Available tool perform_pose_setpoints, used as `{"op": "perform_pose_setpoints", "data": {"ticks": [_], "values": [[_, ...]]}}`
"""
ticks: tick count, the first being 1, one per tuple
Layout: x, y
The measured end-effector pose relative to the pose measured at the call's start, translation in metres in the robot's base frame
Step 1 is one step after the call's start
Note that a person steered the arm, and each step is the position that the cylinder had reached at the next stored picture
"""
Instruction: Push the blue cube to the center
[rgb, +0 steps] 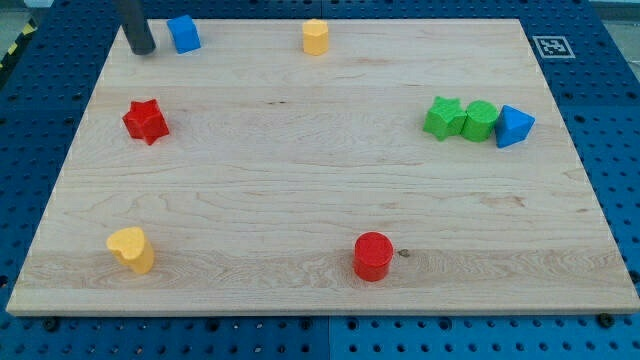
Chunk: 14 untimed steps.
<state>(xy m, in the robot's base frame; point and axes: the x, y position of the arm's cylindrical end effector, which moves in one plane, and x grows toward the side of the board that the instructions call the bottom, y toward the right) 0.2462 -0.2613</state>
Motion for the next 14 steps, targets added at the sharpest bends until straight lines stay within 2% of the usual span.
{"op": "perform_pose_setpoints", "data": {"ticks": [1, 3, 5, 7, 10, 12, 14], "values": [[-0.03, -0.009], [-0.028, 0.032], [-0.028, 0.034], [-0.025, 0.073], [-0.011, 0.077], [-0.027, 0.113], [0.015, 0.171]]}}
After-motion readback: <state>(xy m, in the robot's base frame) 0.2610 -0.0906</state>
